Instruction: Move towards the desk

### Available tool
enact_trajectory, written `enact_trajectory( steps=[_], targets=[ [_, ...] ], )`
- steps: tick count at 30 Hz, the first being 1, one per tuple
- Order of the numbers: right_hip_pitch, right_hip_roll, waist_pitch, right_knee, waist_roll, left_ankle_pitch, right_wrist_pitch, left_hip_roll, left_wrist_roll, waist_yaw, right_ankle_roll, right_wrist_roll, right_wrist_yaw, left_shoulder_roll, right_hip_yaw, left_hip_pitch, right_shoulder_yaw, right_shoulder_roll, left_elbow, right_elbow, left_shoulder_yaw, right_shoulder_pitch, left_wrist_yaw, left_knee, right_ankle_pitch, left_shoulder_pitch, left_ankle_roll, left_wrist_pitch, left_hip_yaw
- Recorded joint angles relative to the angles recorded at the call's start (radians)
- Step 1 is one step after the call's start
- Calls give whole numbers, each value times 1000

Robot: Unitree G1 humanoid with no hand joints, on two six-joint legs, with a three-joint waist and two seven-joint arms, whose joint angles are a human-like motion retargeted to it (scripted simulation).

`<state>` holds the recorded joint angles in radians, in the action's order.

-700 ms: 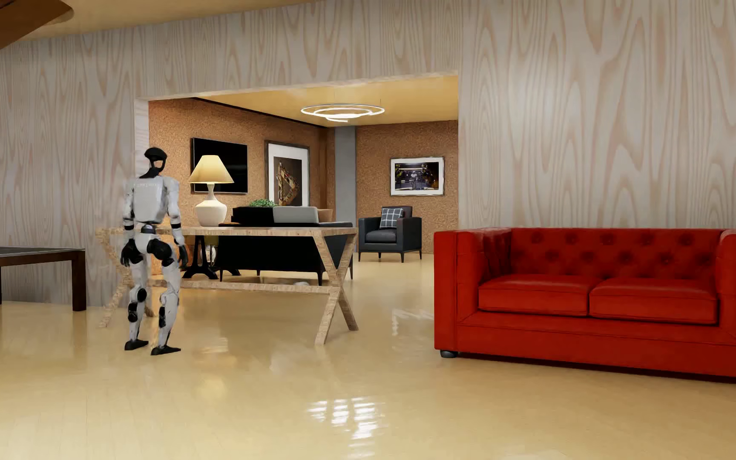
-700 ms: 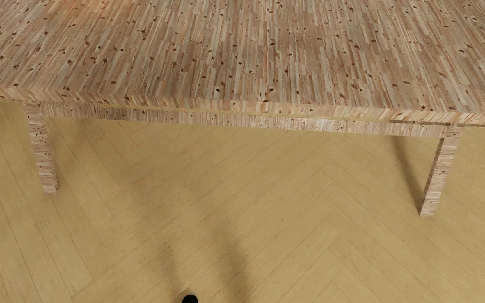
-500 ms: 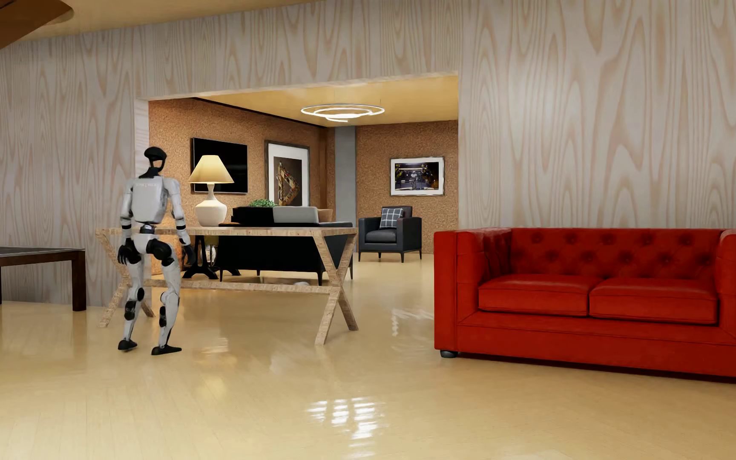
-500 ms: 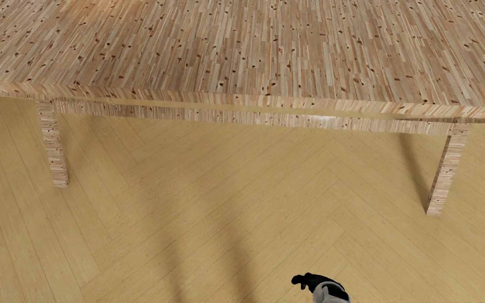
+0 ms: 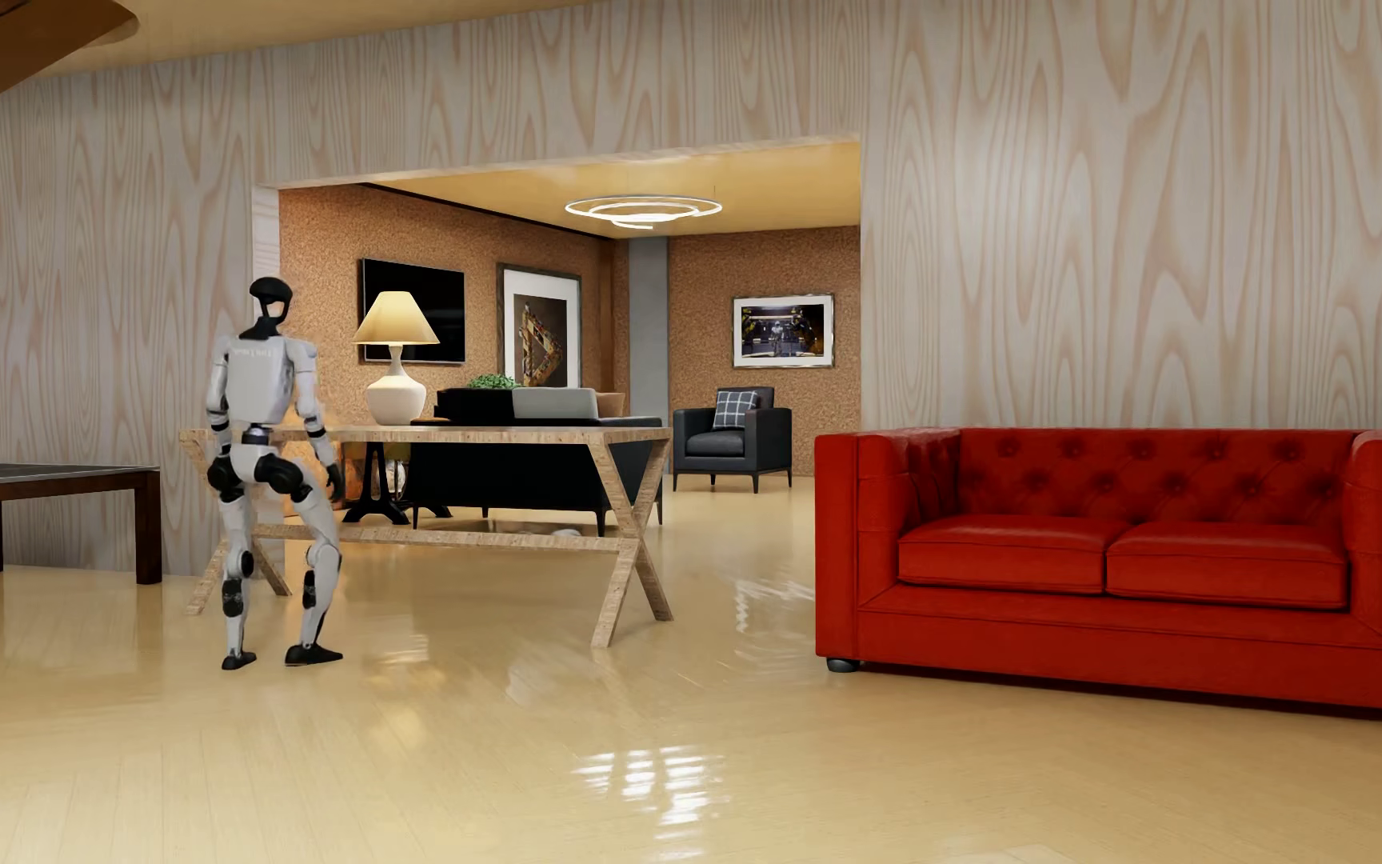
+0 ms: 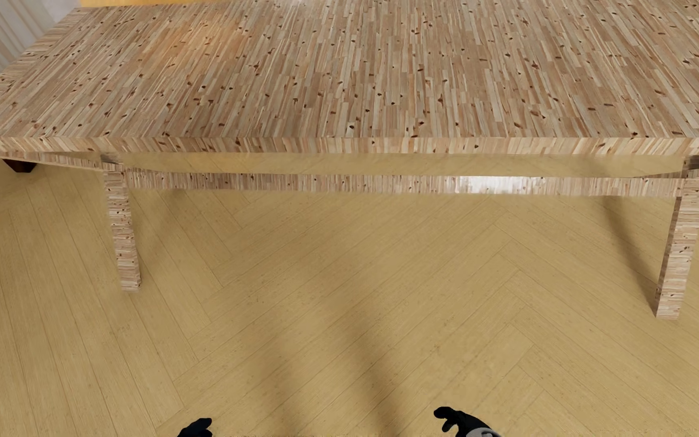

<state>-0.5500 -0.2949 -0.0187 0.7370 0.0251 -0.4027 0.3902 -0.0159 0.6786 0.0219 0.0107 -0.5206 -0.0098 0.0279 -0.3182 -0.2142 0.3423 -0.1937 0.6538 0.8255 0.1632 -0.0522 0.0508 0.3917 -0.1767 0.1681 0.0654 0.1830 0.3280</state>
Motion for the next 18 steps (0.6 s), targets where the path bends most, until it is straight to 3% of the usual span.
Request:
enact_trajectory(
  steps=[1,3,5,8,10,14,18],
  targets=[
    [-48,-33,4,70,-11,-8,33,-18,-7,4,-6,31,-39,-7,17,-9,-63,14,4,28,7,30,10,18,30,9,13,6,11],
    [-102,-106,9,147,-34,-13,53,-49,0,10,-23,50,-102,-7,-12,-26,-112,19,42,76,6,99,10,42,82,20,34,27,25],
    [-66,-157,7,109,-55,-5,43,-64,13,7,-46,23,-47,6,-122,-35,-70,4,110,97,2,181,-5,44,67,27,42,50,25],
    [64,-113,-2,-85,-79,9,25,-66,42,-8,-55,18,50,20,-214,-28,-56,-3,179,86,-2,292,-51,28,-49,57,36,70,7],
    [96,-83,-2,-146,-91,12,28,-55,32,-17,-78,2,49,15,-229,-26,-45,8,183,81,29,323,-46,28,-32,81,27,66,-3],
    [79,-101,15,-78,-116,-3,26,-44,0,-20,-71,-70,110,-30,-221,-26,60,-7,204,56,98,294,-17,67,-1,70,19,83,-13],
    [137,-96,25,-116,-145,-35,20,-33,17,-5,-80,-76,79,-38,-275,-22,96,-13,229,-16,90,212,-32,88,-17,-17,-22,89,-41]
  ],
)
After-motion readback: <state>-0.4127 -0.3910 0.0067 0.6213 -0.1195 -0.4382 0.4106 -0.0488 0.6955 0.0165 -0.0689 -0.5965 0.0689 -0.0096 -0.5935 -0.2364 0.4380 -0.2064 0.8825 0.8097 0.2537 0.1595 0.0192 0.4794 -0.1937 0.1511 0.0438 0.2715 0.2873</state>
